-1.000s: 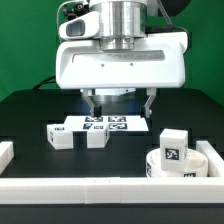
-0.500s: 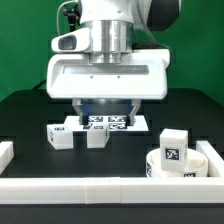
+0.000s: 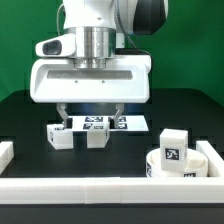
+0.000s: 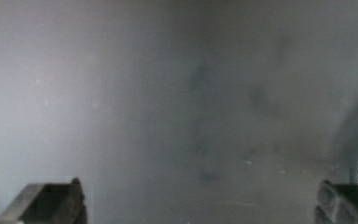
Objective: Assemble stool
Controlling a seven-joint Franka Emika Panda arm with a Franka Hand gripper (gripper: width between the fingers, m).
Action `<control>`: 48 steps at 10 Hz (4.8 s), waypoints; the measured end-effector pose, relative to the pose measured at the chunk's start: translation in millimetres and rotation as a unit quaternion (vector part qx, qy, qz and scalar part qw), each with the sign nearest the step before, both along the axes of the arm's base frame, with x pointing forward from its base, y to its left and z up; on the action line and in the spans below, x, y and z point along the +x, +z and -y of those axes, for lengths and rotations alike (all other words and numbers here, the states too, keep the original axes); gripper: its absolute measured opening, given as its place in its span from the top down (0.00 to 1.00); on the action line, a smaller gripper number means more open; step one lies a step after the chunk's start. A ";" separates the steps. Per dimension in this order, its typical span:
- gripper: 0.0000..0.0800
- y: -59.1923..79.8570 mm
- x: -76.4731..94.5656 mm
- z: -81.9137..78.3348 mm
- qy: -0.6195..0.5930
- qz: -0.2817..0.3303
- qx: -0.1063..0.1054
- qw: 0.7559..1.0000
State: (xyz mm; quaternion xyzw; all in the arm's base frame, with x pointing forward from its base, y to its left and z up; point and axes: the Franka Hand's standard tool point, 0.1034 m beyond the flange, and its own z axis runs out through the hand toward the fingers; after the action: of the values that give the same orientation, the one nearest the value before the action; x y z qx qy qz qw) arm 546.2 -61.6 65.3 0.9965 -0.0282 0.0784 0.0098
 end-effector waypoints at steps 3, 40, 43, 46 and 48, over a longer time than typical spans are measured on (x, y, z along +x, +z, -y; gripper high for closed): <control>0.19 -4.5 -10.7 -4.5 -0.016 -0.099 0.024 0.995; 0.59 -60.1 -79.2 -16.2 -0.031 -0.466 0.071 0.881; 0.59 -52.2 -73.3 -16.8 -0.029 -0.463 0.072 0.883; 0.59 -13.5 -57.8 -22.3 -0.051 -0.451 0.088 0.887; 0.59 2.6 -47.8 -25.1 -0.053 -0.434 0.093 0.895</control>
Offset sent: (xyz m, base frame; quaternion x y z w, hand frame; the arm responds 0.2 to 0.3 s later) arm -0.0153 -0.0112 -0.0078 -0.0315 -0.1478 0.1041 0.9830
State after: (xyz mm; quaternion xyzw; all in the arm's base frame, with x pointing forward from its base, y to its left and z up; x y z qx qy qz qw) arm 498.5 -36.5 67.9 0.9250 -0.0810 -0.3650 -0.0679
